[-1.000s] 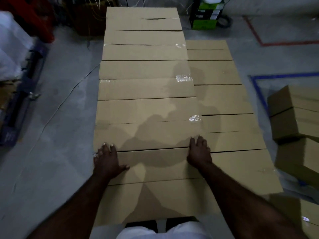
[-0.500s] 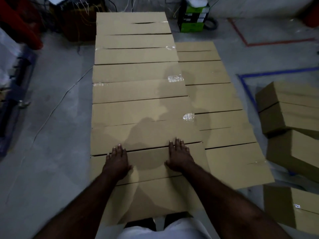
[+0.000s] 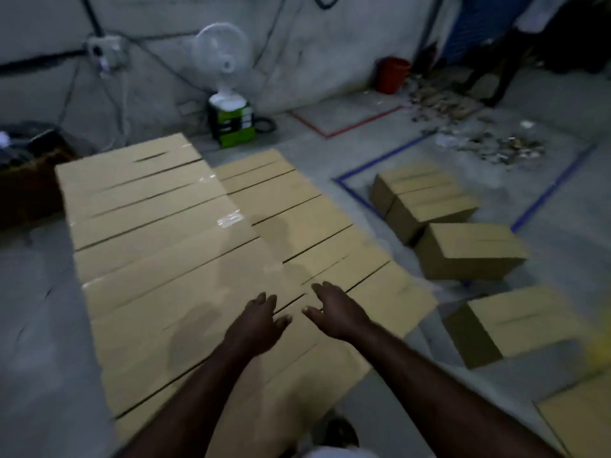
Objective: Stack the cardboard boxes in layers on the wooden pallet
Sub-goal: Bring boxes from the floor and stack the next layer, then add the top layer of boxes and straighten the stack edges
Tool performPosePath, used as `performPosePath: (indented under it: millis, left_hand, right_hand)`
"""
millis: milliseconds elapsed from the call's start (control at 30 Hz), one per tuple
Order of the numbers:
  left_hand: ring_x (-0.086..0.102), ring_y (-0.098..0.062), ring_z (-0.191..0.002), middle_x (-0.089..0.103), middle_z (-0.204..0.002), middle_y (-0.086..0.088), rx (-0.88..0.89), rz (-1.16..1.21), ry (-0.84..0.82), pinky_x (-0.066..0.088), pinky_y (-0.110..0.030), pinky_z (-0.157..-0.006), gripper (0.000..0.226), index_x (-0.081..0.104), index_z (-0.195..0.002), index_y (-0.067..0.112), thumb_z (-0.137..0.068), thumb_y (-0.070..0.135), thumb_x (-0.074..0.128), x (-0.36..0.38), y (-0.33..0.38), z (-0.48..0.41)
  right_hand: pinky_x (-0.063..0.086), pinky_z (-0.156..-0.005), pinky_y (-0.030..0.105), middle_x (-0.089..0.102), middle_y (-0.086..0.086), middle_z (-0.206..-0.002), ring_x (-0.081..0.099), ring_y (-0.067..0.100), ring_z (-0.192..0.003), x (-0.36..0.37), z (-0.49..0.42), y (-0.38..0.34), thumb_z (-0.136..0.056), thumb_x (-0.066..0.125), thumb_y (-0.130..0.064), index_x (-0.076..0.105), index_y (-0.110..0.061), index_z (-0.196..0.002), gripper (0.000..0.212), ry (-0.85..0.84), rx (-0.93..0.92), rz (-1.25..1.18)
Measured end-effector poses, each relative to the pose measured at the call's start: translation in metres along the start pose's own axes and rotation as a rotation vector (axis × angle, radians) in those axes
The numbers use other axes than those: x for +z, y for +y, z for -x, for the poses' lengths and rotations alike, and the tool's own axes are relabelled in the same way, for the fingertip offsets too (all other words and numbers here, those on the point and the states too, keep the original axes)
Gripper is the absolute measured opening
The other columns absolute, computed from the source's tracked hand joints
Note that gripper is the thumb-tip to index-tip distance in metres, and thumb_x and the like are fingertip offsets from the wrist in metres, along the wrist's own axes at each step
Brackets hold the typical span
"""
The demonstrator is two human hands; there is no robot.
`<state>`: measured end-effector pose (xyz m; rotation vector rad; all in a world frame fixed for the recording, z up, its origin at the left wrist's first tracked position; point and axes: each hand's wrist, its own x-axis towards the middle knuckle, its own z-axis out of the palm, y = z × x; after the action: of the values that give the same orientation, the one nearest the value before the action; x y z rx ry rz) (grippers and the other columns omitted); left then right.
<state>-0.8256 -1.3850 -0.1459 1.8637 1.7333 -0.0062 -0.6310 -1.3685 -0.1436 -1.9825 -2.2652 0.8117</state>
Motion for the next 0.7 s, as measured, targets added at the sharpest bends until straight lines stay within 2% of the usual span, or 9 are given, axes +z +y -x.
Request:
performPosePath:
  millis: [167,367,567,633,700]
  left_hand:
    - [0.044,-0.028,-0.133,0.04,-0.151,-0.014,0.182,-0.065,-0.034,0.044,-0.038,-0.104,0.066,0.039,-0.147,0.013,-0.097,0.054,0.049,0.0,0.081,-0.001]
    - [0.045,-0.03,-0.135,0.043,-0.15,-0.017,0.341,-0.155,-0.039,0.039,-0.034,-0.105,0.065,0.041,-0.147,0.009,-0.098,0.051,0.051,0.025,0.2,-0.003]
    - [0.046,-0.031,-0.134,0.047,-0.147,-0.017,0.541,-0.215,-0.183,0.037,-0.032,-0.103,0.06,0.043,-0.145,0.008,-0.1,0.047,0.049,0.114,0.345,0.011]
    - [0.048,-0.03,-0.132,0.049,-0.144,-0.017,0.621,-0.211,-0.239,0.038,-0.031,-0.102,0.057,0.045,-0.144,0.008,-0.101,0.045,0.049,0.15,0.389,0.02]
    - [0.039,-0.026,-0.14,0.042,-0.152,-0.017,0.689,-0.194,-0.324,0.031,-0.03,-0.11,0.061,0.039,-0.149,0.006,-0.101,0.044,0.05,0.188,0.433,0.035]
  right_hand:
    - [0.031,-0.117,0.043,0.027,0.011,-0.162,0.027,0.027,-0.148,-0.03,0.052,0.063,-0.098,0.049,-0.056,0.029,-0.017,-0.156,0.073,0.145,0.146,-0.14]
    - [0.03,-0.117,0.045,0.026,0.01,-0.163,0.025,0.027,-0.149,-0.048,0.12,0.164,-0.098,0.048,-0.057,0.029,-0.017,-0.156,0.073,0.287,0.338,-0.279]
    - [0.036,-0.112,0.046,0.038,0.011,-0.156,0.035,0.029,-0.142,-0.048,0.224,0.288,-0.097,0.048,-0.056,0.035,-0.016,-0.152,0.069,0.394,0.579,-0.357]
    - [0.037,-0.111,0.046,0.037,0.011,-0.156,0.034,0.03,-0.143,-0.043,0.263,0.325,-0.098,0.049,-0.055,0.035,-0.016,-0.152,0.067,0.432,0.674,-0.377]
    - [0.034,-0.113,0.049,0.029,0.011,-0.16,0.027,0.03,-0.147,-0.034,0.308,0.361,-0.099,0.047,-0.056,0.031,-0.018,-0.154,0.069,0.468,0.799,-0.408]
